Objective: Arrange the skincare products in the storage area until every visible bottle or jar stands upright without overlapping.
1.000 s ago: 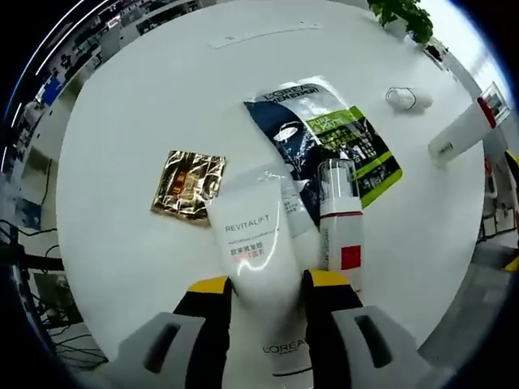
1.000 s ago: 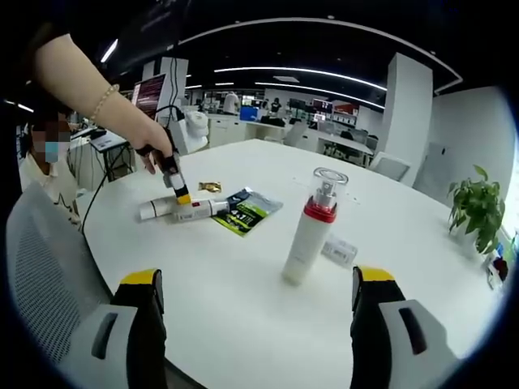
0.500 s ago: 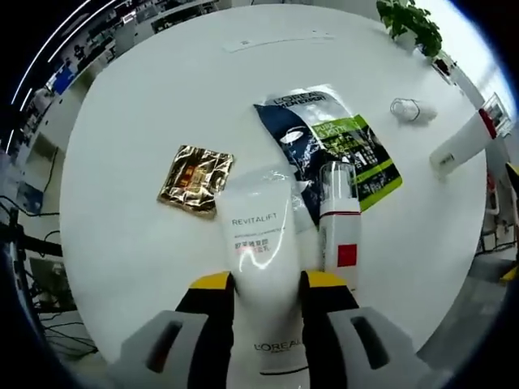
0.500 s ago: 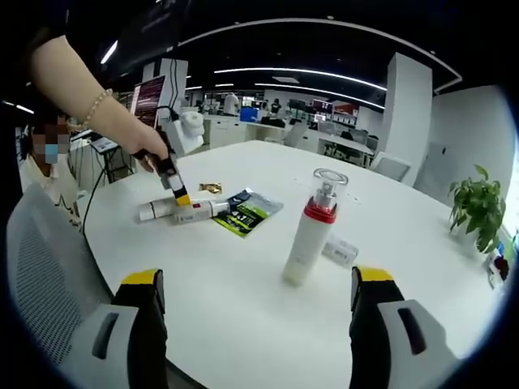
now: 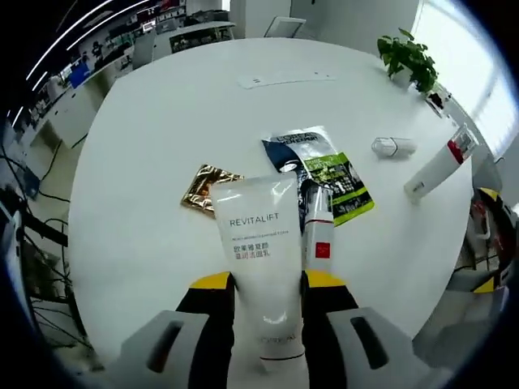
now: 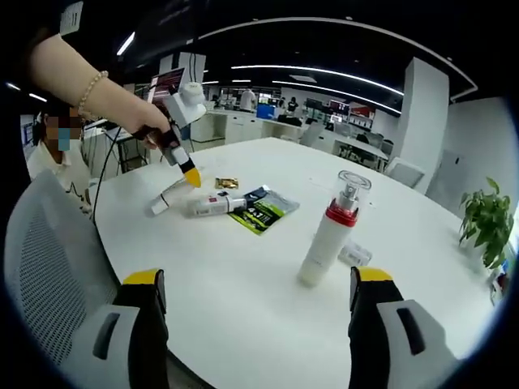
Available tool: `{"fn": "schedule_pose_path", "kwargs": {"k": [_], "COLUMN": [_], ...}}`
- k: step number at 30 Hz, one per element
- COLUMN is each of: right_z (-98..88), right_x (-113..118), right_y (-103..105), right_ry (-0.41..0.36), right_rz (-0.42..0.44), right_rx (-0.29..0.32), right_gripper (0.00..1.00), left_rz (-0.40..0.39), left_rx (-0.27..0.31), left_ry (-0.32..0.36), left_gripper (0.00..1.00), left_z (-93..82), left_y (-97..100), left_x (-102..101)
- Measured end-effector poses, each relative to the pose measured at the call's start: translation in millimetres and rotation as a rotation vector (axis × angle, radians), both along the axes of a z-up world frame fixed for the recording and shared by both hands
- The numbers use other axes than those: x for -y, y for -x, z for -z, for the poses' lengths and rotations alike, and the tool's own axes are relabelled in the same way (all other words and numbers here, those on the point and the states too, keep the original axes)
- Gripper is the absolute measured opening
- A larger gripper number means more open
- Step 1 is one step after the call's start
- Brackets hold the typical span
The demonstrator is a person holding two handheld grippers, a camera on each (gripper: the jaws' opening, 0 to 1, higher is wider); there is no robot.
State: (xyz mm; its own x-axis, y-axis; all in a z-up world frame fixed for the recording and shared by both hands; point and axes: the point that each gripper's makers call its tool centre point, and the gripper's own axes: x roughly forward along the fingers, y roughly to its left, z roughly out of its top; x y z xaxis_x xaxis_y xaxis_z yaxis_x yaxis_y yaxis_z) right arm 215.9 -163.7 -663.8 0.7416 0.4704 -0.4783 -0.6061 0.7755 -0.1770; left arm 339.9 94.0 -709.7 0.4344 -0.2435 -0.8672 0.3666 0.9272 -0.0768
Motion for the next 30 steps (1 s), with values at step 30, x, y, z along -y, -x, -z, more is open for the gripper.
{"fn": "schedule_pose_path", "kwargs": {"k": [30], "right_z": [-25.2], "right_x": [-105], "right_y": [25], "right_ry": [-0.042], "right_rz": [-0.314], "right_rx": [-0.013], "right_gripper": [0.90], "left_rz": [-0.091], "left_rx": [0.262], "left_ry": [0.281], "left_gripper": [0.29], "left_z": [-80.2], "left_y": [65.2], "left_x": [22]}}
